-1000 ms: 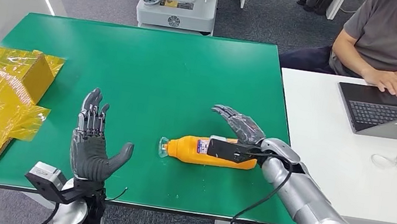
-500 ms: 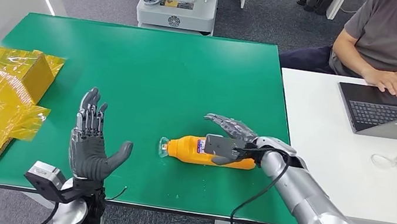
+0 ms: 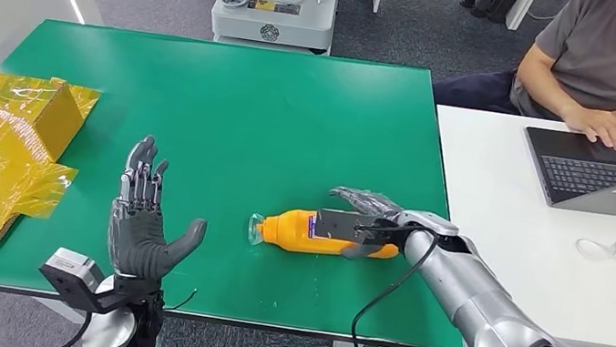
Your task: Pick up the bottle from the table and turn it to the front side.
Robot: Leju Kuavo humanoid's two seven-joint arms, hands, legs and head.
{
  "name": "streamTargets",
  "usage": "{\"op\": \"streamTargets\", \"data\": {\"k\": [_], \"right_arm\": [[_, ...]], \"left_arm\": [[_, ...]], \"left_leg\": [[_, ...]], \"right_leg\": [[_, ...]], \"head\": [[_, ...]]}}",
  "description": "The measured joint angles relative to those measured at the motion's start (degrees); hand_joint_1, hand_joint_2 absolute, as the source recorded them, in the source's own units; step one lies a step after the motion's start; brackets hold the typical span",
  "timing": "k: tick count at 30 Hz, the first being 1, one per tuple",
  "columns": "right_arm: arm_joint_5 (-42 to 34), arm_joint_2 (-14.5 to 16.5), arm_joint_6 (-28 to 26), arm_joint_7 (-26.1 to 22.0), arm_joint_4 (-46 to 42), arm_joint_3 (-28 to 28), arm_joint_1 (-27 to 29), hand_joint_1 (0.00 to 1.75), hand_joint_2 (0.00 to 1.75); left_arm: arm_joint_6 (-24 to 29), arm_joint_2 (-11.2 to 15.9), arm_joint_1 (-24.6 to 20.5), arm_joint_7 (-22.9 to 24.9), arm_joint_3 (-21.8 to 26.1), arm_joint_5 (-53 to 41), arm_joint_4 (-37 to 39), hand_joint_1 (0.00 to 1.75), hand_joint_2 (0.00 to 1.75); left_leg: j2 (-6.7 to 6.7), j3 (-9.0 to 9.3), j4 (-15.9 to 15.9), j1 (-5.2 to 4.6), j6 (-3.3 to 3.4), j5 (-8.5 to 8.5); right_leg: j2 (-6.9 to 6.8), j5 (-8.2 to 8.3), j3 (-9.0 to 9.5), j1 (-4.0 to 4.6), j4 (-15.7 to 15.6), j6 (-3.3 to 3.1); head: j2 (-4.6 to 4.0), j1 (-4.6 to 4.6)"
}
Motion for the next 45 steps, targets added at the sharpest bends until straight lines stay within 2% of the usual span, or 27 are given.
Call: {"op": "streamTargets", "data": {"k": [10,23,24,27,28,38,43,45], "right_arm": [[-0.05,-0.38,0.21,2.51,2.5,1.87,-0.82,0.0,1.75],[0.11,-0.98,-1.14,3.01,3.78,3.15,-1.08,0.0,1.75],[0.1,-0.99,-1.16,3.01,3.81,3.21,-1.07,0.25,1.75],[0.07,-1.02,-1.31,3.06,3.94,3.36,-1.07,1.56,1.75],[0.06,-1.03,-1.38,3.1,3.98,3.41,-1.08,1.75,1.75],[0.15,-1.03,-3.79,3.01,4.2,3.71,-0.77,1.75,1.75],[0.27,-0.99,-7.62,2.28,3.8,3.74,0.15,1.75,1.75],[0.19,-0.9,-11.49,1.37,3.12,3.45,0.99,1.75,1.75]], "left_arm": [[-0.43,-0.04,-0.68,0.51,0.0,-0.11,0.0,0.0,1.75],[-0.48,-0.08,-1.55,1.05,-0.02,0.26,0.28,0.0,1.75],[-0.49,-0.08,-1.59,1.05,-0.02,0.29,0.32,0.0,1.75],[-0.49,-0.1,-1.79,1.1,-0.02,0.36,0.51,0.0,1.75],[-0.49,-0.1,-1.86,1.14,-0.02,0.43,0.6,0.0,1.75],[-0.48,-0.11,-1.99,1.19,-0.02,0.67,1.11,0.0,1.75],[-0.04,-0.11,-1.98,1.18,-0.02,0.87,1.25,0.0,1.75],[0.44,-0.11,-1.89,1.08,-0.02,0.95,1.34,0.0,1.75]], "left_leg": [[0.0,0.01,0.01,0.0,0.0,0.0],[0.01,0.02,0.04,0.0,0.0,0.0],[0.01,0.02,0.04,0.0,0.0,0.0],[0.01,0.02,0.04,0.0,0.0,0.0],[0.01,0.02,0.04,0.0,0.0,0.0],[0.01,0.02,0.04,0.0,0.0,0.0],[0.0,0.01,0.04,0.0,0.0,0.0],[0.0,-0.01,0.03,0.01,0.0,0.0]], "right_leg": [[0.0,0.0,-0.01,0.0,0.0,0.0],[0.0,0.0,0.0,0.0,0.0,0.0],[0.0,0.0,0.0,0.0,0.0,0.0],[0.0,0.0,0.0,0.0,0.0,0.0],[0.01,0.0,0.0,0.0,0.0,0.0],[0.01,0.0,0.01,0.0,0.0,0.0],[0.01,0.0,0.01,0.0,0.0,0.0],[0.0,0.0,0.0,0.01,0.01,0.0]], "head": [[-0.01,0.01],[-0.01,0.01],[-0.01,0.01],[-0.01,0.01],[-0.01,0.01],[-0.01,0.01],[-0.01,0.01],[-0.01,0.01]]}}
